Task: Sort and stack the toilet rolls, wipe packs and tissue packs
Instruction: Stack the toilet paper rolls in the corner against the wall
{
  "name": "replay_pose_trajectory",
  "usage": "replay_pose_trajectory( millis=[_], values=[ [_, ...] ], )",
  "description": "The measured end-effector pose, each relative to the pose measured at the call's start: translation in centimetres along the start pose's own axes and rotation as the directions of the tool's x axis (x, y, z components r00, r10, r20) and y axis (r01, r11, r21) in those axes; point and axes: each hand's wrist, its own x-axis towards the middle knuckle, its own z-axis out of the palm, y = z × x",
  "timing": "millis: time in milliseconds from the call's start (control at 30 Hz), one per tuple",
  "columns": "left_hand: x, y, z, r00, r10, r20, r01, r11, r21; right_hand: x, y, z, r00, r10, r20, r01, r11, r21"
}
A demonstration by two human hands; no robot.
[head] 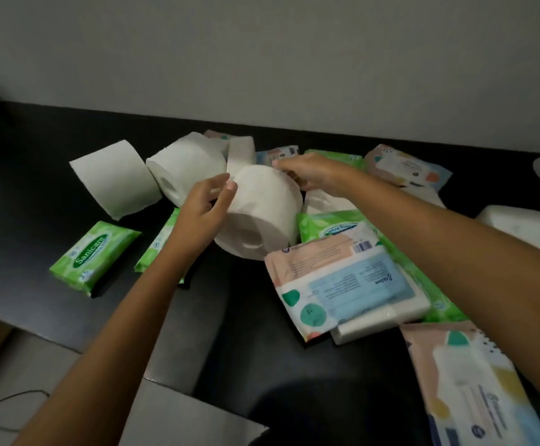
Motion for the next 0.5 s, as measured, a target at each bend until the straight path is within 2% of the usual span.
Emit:
replay_pose_trajectory(
  millis=[100,200,333,500],
  values=[
    [-0.1,-2.1,-0.6,0.993,-0.016,0.117,0.018,1.0,-0.009,0.6,-0.2,1.0,0.996,0.043,0.079,-0.037,0.997,-0.071],
    [-0.1,-3.7,-0.5,0.965,-0.003,0.261,-0.019,0.996,0.083,0.6,-0.3,1.8,0.972,0.11,0.206,-0.086,0.989,-0.122],
    [0.4,-4.8,-0.5,0.975,0.12,0.189,-0.144,0.982,0.122,1.4,-0.3,2.7,0.97,0.098,0.221,-0.084,0.994,-0.072],
    [0.3,-5.5,-1.1,0.977,0.168,0.13,-0.185,0.974,0.13,1.5,-1.1,2.8,0.968,0.083,0.238,-0.078,0.997,-0.03]
  ],
)
